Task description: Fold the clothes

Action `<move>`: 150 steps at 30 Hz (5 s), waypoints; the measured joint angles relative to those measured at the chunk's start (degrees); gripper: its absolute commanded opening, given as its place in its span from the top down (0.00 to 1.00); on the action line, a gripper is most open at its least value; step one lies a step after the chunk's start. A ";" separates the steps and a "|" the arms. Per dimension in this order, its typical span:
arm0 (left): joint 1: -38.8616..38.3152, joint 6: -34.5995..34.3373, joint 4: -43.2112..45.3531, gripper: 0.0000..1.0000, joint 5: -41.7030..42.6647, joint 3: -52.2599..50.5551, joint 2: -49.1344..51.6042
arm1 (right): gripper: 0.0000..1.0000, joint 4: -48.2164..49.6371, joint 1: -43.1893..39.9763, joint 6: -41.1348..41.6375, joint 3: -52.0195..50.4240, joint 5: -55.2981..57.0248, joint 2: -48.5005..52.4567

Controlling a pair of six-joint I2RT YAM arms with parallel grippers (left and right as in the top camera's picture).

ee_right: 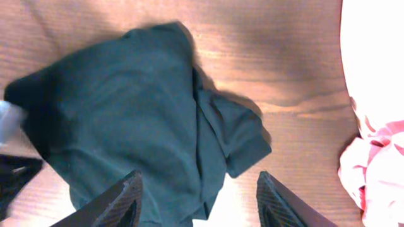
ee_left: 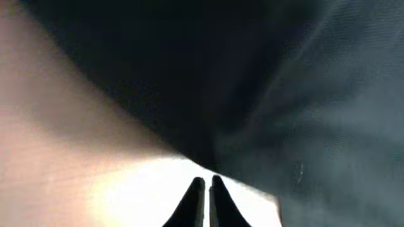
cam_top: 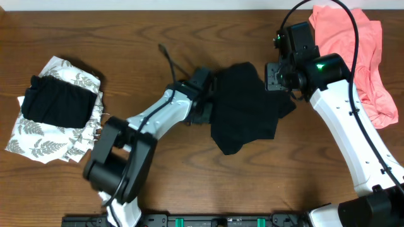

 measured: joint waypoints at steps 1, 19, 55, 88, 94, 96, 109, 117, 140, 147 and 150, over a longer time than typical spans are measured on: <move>-0.07 -1.99 -1.16 0.94 0.37 -0.02 -1.25 | 0.38 -0.35 0.00 -0.07 0.00 0.00 0.00; -6.73 5.25 26.80 0.83 -5.25 0.04 -5.42 | 0.29 -3.87 -0.85 0.28 -2.71 -3.69 0.00; 5.99 -3.98 -12.09 0.94 -6.86 -0.39 -8.46 | 0.07 2.21 -1.88 0.50 -9.73 -10.25 0.55; -0.44 -1.11 2.23 0.93 -10.12 -0.46 -8.81 | 0.03 29.73 -3.23 14.12 -23.89 -42.53 17.44; -0.44 -0.96 2.29 0.93 -10.21 -0.50 -6.82 | 0.01 28.30 -3.13 14.95 -23.93 -44.94 17.68; -0.42 -0.96 2.34 0.93 -10.32 -0.50 -6.08 | 0.01 24.63 -3.13 14.56 -24.04 -45.88 17.84; -0.44 -0.94 3.23 0.93 -10.32 -0.55 -4.92 | 0.01 26.43 -3.15 13.62 -24.37 -46.95 17.92; -0.44 -0.94 3.45 0.93 -10.32 -0.55 -4.92 | 0.01 34.36 -0.07 18.93 -24.37 -42.82 18.05; -0.44 -0.94 3.45 0.93 -10.32 -0.55 -4.92 | 0.99 23.15 -3.78 11.19 -24.87 -29.68 15.72; -0.44 -0.94 3.45 0.93 -10.32 -0.55 -4.92 | 0.99 20.41 -7.63 1.55 -25.53 -7.67 4.24; -0.44 -0.96 3.48 0.93 -10.32 -0.55 -4.92 | 0.98 23.32 -7.76 -3.02 -25.53 -2.56 -0.09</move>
